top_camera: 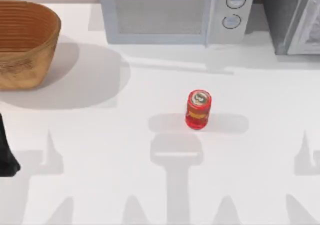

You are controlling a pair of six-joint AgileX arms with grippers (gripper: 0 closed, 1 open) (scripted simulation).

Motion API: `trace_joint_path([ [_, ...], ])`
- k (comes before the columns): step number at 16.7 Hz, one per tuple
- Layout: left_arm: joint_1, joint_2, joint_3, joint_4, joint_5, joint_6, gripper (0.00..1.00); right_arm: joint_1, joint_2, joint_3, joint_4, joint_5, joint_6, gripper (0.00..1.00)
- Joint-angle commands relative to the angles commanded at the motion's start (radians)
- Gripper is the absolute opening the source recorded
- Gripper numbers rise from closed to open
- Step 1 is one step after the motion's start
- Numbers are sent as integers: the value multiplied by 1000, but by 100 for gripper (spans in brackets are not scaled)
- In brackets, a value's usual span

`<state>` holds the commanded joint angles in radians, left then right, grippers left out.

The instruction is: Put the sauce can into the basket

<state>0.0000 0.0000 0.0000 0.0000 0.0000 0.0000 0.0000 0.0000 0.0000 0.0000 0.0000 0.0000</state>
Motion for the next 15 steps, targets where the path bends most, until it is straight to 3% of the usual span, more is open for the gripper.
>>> trace_joint_path([
  [4, -13, 20, 8, 12, 19, 3, 100, 0, 0, 0, 0, 0, 0, 100],
  [7, -53, 129, 50, 80, 93, 18, 100, 0, 0, 0, 0, 0, 0, 100],
  [15, -108, 686, 239, 388, 307, 70, 100, 0, 0, 0, 0, 0, 0, 100],
])
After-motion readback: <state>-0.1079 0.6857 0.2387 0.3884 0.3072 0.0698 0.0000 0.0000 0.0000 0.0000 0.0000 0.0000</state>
